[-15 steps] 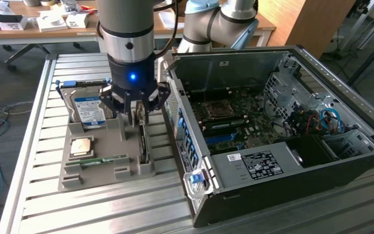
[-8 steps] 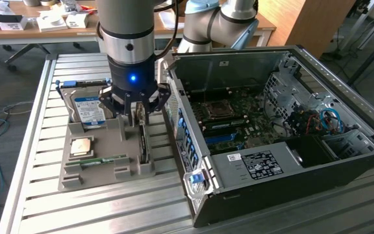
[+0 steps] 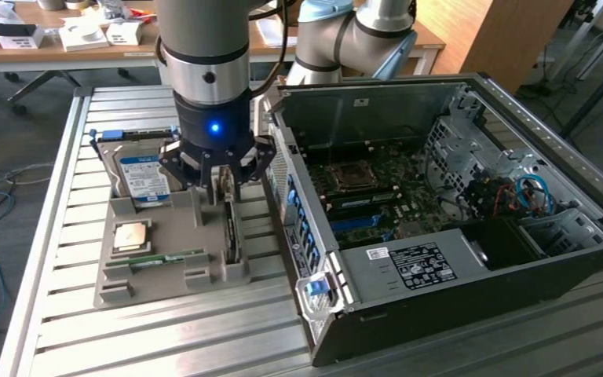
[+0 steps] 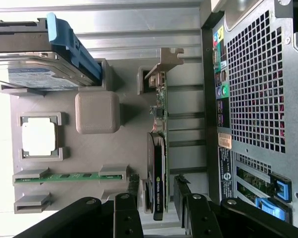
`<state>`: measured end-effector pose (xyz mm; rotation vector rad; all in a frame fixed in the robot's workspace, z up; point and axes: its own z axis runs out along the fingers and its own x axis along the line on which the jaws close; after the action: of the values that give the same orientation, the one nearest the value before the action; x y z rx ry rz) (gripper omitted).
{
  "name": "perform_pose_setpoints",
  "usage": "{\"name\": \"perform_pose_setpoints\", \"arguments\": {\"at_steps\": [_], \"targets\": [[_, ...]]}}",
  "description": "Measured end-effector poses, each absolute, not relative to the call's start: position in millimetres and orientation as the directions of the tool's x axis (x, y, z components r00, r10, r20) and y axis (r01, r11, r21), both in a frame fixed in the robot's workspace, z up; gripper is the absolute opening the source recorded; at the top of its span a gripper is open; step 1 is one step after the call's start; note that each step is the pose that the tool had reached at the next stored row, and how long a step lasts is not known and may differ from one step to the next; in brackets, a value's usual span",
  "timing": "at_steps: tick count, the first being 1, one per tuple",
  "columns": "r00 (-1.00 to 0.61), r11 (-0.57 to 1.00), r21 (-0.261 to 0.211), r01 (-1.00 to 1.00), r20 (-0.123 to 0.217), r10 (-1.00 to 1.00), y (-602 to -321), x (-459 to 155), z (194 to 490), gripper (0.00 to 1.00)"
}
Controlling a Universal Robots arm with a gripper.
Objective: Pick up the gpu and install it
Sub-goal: 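Pick up the gpu and move the gpu toward the slot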
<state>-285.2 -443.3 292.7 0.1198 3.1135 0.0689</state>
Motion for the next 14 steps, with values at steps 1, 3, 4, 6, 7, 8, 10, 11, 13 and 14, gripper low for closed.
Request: {"name": "perform_pose_setpoints", "arguments": {"at_steps": [1,3,4,6,7,8,10,11,13,14], "targets": [[-0.997,0.996,0.045,0.076,-0.023,0.077,-443.4,-285.1,292.6,0.42],[-0.997,0.996,0.045,0.076,-0.023,0.077,-443.7,-285.2,291.8,0.42],[-0.997,0.996,0.045,0.076,-0.023,0.077,-443.8,-285.2,290.9,0.42],[-0.997,0.996,0.045,0.076,-0.023,0.077,-443.8,-285.2,289.1,0.42],[-0.997,0.996,0.045,0.076,-0.023,0.077,-443.9,-285.2,288.3,0.42],[-0.997,0.996,0.045,0.076,-0.023,0.077,-443.9,-285.2,287.5,0.42],[-0.997,0.996,0.045,0.076,-0.023,0.077,-443.9,-285.2,286.4,0.42],[-0.997,0.996,0.045,0.076,-0.023,0.077,-443.9,-285.2,286.4,0.42],[-0.997,0.996,0.045,0.076,-0.023,0.077,-444.1,-284.0,286.2,0.42],[-0.997,0.996,0.045,0.076,-0.023,0.077,-444.1,-283.2,286.2,0.42]]}}
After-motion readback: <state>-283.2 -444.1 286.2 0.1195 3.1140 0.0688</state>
